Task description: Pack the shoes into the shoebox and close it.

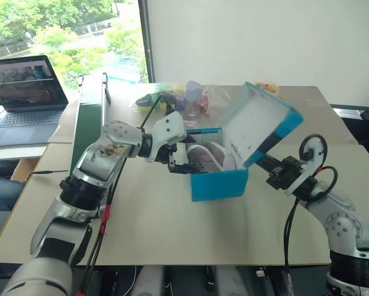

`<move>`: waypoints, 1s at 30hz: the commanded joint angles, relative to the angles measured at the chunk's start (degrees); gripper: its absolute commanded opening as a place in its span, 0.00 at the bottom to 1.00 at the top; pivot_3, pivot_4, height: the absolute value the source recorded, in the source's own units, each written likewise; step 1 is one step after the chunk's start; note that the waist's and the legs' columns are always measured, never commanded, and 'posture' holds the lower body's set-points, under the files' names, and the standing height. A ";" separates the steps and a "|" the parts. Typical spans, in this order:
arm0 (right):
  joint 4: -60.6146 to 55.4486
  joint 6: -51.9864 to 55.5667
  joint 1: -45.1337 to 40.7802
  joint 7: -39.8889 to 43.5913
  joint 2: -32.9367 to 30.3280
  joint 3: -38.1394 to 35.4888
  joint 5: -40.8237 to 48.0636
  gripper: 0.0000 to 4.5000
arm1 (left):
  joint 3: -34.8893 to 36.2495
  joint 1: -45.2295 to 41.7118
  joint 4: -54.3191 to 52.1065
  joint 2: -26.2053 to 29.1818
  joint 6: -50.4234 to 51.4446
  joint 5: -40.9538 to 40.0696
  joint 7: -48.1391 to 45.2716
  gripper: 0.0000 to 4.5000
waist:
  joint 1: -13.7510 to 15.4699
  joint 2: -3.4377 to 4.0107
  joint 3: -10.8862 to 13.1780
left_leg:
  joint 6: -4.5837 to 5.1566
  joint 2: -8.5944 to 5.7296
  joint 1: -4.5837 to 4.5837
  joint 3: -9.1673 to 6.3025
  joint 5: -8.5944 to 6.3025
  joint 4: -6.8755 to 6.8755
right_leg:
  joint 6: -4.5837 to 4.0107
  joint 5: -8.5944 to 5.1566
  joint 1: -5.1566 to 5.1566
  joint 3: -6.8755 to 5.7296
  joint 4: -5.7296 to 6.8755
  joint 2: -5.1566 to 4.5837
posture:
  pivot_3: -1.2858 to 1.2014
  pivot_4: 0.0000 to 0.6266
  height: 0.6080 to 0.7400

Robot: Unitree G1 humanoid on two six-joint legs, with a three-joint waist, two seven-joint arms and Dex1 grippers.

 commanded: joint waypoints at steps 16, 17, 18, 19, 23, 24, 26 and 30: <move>0.45 1.59 -5.03 1.21 1.58 10.43 -0.29 0.02 | 5.74 1.43 -5.65 5.26 4.01 -0.79 2.83 1.00 | -0.18 0.00 0.00 | 0.04 0.07 0.03 -0.01 0.03 0.00 | -0.02 0.02 -0.01 -0.01 0.01 0.08 | 0.52 0.24 0.99; 0.64 1.59 -5.52 1.37 1.72 11.01 -0.30 0.02 | 6.02 1.51 -5.82 5.49 4.22 -0.75 3.09 1.00 | -0.14 0.00 0.00 | 0.04 0.06 0.03 -0.01 0.03 0.00 | -0.02 0.02 -0.01 -0.01 0.01 0.07 | 0.52 0.24 0.99; 0.95 1.68 -6.33 1.57 1.99 11.74 -0.26 0.02 | 6.50 1.65 -6.20 5.89 4.66 -0.87 3.30 1.00 | -0.11 0.00 0.00 | 0.04 0.04 0.02 0.00 0.02 0.00 | -0.02 0.02 -0.01 -0.01 0.00 0.04 | 0.52 0.24 0.99; 1.33 1.79 -7.14 1.82 2.18 12.47 -0.22 0.02 | 7.01 1.80 -6.61 6.28 5.20 -1.04 3.50 1.00 | -0.09 0.00 0.00 | 0.04 0.02 0.02 0.00 0.02 0.00 | -0.02 0.02 0.00 0.00 0.00 0.02 | 0.52 0.24 0.99; 3.03 1.82 -9.76 2.50 3.41 15.01 -0.49 0.02 | 8.68 2.67 -8.78 8.36 7.06 -1.57 3.81 1.00 | -0.03 0.00 0.00 | 0.03 0.01 0.02 -0.01 0.02 0.00 | -0.01 0.03 0.00 -0.01 -0.01 0.02 | 0.52 0.24 0.99; 3.59 1.71 -10.41 2.78 3.87 15.89 -0.70 0.02 | 9.12 3.00 -9.48 9.02 7.55 -1.62 3.96 1.00 | -0.05 -0.01 0.00 | 0.03 0.02 0.02 -0.01 0.02 0.00 | -0.01 0.03 -0.01 -0.01 -0.01 0.03 | 0.52 0.24 0.99; 4.68 1.44 -11.58 3.55 4.56 17.91 -1.60 0.02 | 10.05 3.57 -10.89 9.92 8.87 -2.04 4.60 1.00 | -0.08 0.00 0.00 | 0.03 0.04 0.02 -0.02 0.02 0.00 | -0.01 0.03 -0.02 -0.02 -0.01 0.05 | 0.52 0.24 0.99; 7.78 0.65 -14.28 5.00 5.57 23.57 -6.01 0.02 | 11.37 5.32 -14.35 11.00 11.78 -3.46 6.03 1.00 | -0.14 0.00 0.00 | 0.03 0.04 0.02 -0.02 0.02 0.00 | -0.02 0.03 -0.03 -0.02 -0.01 0.05 | 0.52 0.24 0.99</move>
